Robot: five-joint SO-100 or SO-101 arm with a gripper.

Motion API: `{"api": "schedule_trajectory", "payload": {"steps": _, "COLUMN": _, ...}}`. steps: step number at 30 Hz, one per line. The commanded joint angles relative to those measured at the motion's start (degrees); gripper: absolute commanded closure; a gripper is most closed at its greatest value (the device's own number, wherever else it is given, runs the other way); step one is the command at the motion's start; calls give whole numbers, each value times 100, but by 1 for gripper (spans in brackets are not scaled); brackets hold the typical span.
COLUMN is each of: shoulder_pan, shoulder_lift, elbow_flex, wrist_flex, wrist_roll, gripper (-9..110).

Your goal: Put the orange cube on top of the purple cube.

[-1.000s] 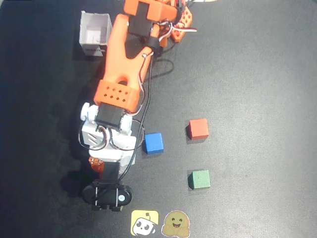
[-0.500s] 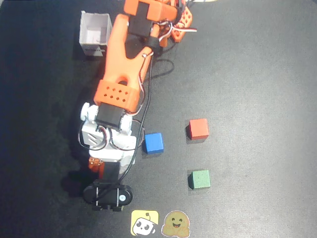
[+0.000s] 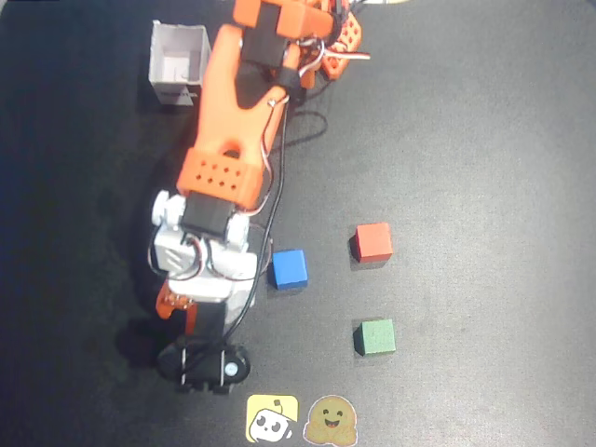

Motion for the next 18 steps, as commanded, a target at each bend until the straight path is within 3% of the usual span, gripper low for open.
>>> {"api": "schedule_trajectory", "payload": {"steps": 1, "shoulder_pan": -79, "shoulder_lift": 1081, "elbow_flex": 343, "wrist_flex": -88, "wrist_roll": -88, "gripper": 75}}
{"api": "schedule_trajectory", "payload": {"steps": 5, "shoulder_pan": -158, "shoulder_lift": 2443, "elbow_flex": 1582, "wrist_flex": -448, "wrist_roll": -132, "gripper": 75}}
{"api": "schedule_trajectory", "payload": {"steps": 8, "shoulder_pan": -237, "shoulder_lift": 3428, "elbow_flex": 2742, "wrist_flex": -1037, "wrist_roll": -439, "gripper": 90}}
{"api": "schedule_trajectory", "payload": {"steps": 10, "shoulder_pan": -343, "shoulder_lift": 3990, "elbow_flex": 3498, "wrist_flex": -1397, "wrist_roll": -422, "gripper": 94}}
{"api": "schedule_trajectory", "payload": {"steps": 18, "shoulder_pan": -984, "shoulder_lift": 6504, "elbow_flex": 6381, "wrist_flex": -2268, "wrist_roll": 316, "gripper": 98}}
